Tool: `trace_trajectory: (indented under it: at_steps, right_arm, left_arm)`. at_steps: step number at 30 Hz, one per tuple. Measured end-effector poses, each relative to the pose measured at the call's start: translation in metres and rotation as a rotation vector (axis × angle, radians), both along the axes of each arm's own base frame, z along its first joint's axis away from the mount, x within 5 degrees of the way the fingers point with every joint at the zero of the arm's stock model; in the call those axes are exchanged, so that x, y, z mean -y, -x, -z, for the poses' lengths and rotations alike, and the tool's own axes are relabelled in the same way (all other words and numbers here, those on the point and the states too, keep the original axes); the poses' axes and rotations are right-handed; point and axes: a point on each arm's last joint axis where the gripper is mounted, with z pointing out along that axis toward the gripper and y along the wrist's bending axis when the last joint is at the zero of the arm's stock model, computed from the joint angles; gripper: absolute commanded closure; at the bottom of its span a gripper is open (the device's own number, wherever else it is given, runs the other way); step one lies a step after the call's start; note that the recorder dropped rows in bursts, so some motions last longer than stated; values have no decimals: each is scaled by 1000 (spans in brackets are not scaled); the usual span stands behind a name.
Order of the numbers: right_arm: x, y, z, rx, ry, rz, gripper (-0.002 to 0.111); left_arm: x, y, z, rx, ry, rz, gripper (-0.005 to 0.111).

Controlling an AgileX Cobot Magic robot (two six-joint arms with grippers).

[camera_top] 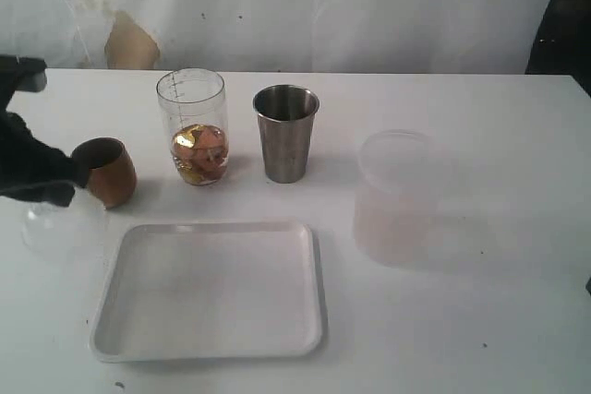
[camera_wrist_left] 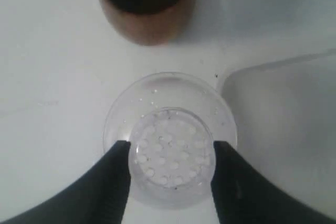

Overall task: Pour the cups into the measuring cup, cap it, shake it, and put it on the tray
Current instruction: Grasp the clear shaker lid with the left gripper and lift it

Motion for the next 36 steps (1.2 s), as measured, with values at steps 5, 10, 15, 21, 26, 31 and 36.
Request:
trace_trajectory:
  at_steps: [5, 10, 15, 21, 26, 31, 36]
  right_arm:
    - [0, 0, 0, 0, 0, 0, 108]
    - [0, 0, 0, 0, 0, 0, 108]
    - [0, 0, 0, 0, 0, 0, 108]
    - [0, 0, 0, 0, 0, 0, 108]
    - [0, 0, 0, 0, 0, 0, 108]
    - [0, 0, 0, 0, 0, 0, 108]
    - [0, 0, 0, 0, 0, 0, 108]
  left_arm:
    - [3, -9, -53, 75, 29, -11, 107]
    - [12, -25, -96, 126, 45, 17, 107]
    - [30, -52, -114, 117, 48, 71, 107]
    - [52, -91, -128, 107, 37, 125, 107]
    - [69, -115, -133, 124, 39, 157, 107]
    - [94, -142, -122, 149, 37, 212, 107]
    - [99, -151, -108, 127, 26, 215, 107]
